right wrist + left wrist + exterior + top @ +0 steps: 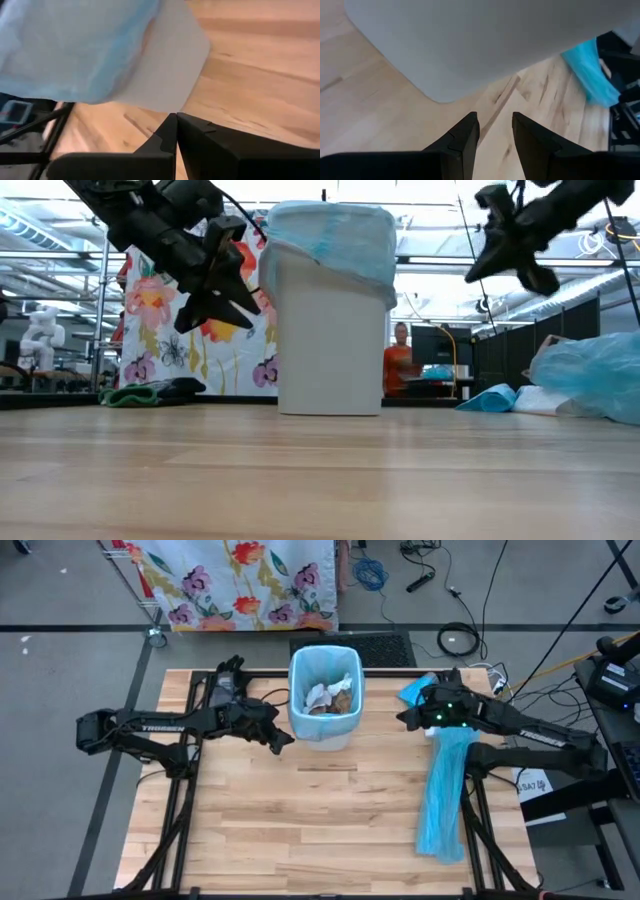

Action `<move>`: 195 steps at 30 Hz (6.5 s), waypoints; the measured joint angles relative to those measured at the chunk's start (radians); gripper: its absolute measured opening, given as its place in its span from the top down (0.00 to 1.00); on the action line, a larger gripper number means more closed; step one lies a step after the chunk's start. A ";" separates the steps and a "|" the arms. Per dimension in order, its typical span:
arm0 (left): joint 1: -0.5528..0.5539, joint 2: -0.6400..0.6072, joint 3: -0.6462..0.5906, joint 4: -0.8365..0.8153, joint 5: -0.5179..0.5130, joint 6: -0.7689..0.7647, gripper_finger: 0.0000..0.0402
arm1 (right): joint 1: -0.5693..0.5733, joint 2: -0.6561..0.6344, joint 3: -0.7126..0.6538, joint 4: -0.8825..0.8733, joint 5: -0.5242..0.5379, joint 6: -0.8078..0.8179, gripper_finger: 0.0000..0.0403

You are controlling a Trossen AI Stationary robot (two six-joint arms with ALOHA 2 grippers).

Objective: Place trash/remove bag and relplace
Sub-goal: Close the trash bag

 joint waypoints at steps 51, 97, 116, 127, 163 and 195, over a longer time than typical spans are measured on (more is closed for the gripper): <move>-0.043 0.000 0.000 -0.014 0.021 -0.167 0.69 | -0.203 0.504 -0.187 1.085 -0.306 0.066 0.99; -0.038 -0.007 0.000 0.001 -0.089 -0.125 0.69 | -0.099 0.343 0.480 0.200 -0.083 -0.289 1.00; 0.123 -0.048 -0.054 -0.015 -0.289 -0.154 0.72 | -0.112 0.193 0.057 0.124 -0.029 -0.004 1.00; 0.213 -0.045 -0.205 0.337 -0.120 -0.207 0.95 | -0.110 0.287 -0.210 0.636 -0.123 0.220 1.00; 0.226 0.102 -0.204 1.092 0.059 -0.365 1.00 | -0.064 0.450 -0.210 1.470 -0.191 0.217 1.00; 0.168 0.100 -0.203 1.180 0.116 -0.442 1.00 | -0.067 0.228 -0.209 0.743 -0.142 0.210 1.00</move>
